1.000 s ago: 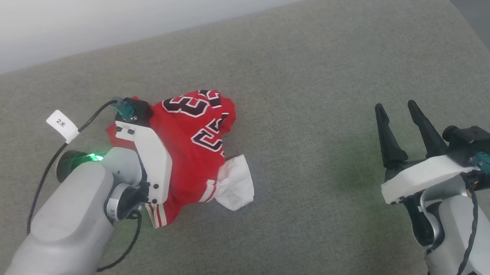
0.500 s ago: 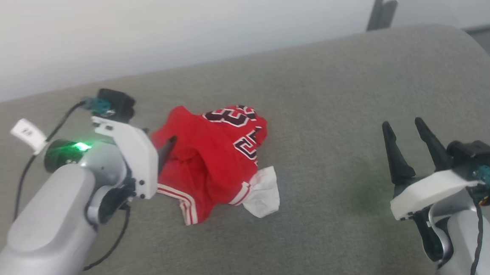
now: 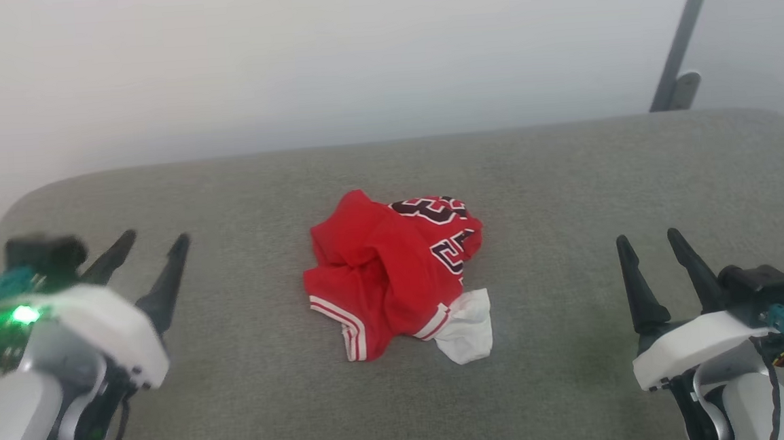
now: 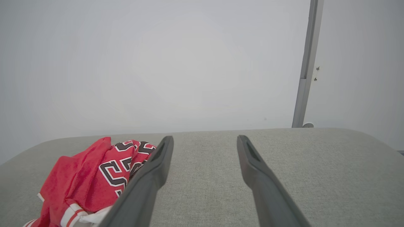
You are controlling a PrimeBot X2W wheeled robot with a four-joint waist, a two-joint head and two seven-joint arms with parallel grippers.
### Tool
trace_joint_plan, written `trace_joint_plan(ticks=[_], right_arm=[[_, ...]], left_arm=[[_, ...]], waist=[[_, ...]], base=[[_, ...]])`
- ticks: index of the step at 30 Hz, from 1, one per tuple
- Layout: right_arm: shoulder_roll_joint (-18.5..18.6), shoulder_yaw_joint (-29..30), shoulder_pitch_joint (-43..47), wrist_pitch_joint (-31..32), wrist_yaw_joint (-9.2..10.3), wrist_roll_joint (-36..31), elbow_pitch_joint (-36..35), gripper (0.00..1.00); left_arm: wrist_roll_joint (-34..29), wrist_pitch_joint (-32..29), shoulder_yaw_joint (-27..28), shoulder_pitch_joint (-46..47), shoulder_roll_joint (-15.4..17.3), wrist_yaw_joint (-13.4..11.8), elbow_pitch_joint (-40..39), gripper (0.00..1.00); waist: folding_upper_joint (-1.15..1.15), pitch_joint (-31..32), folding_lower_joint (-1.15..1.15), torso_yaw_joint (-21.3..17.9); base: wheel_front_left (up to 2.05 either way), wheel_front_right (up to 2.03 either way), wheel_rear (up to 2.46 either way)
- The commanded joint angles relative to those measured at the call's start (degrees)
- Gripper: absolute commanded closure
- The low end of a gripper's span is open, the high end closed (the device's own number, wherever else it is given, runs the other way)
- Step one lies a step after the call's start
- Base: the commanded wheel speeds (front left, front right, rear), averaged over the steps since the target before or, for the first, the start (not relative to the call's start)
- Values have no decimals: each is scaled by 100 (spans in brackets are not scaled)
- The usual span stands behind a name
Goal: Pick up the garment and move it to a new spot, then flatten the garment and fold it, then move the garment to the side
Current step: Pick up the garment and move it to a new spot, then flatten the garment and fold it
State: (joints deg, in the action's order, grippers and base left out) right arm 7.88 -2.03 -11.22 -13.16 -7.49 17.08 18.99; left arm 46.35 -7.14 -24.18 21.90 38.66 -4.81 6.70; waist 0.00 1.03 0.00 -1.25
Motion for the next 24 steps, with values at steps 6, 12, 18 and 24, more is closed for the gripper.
trace_joint_plan(ticks=[6, 12, 18, 24], right_arm=[[61, 13, 189, -119, 0, -24, -55, 0], [60, 78, 303, -166, 0, -88, -124, 0], [27, 91, 382, -188, 0, -101, -160, 0], [15, 130, 423, -199, 0, -115, -187, 0]], left_arm=[[110, 891, 488, -1034, 210, -271, -456, 0], [213, 1584, 900, -1766, 268, -392, -547, 0], [317, 1959, 1174, -2308, 257, -429, -498, 0], [349, 2067, 1260, -2523, 211, -370, -503, 0]], waist=[[0, 131, 0, 246], [0, 161, 0, 361], [0, 165, 0, 403], [0, 154, 0, 464]], base=[[0, 0, 0], [0, 0, 0], [0, 0, 0], [0, 0, 0]])
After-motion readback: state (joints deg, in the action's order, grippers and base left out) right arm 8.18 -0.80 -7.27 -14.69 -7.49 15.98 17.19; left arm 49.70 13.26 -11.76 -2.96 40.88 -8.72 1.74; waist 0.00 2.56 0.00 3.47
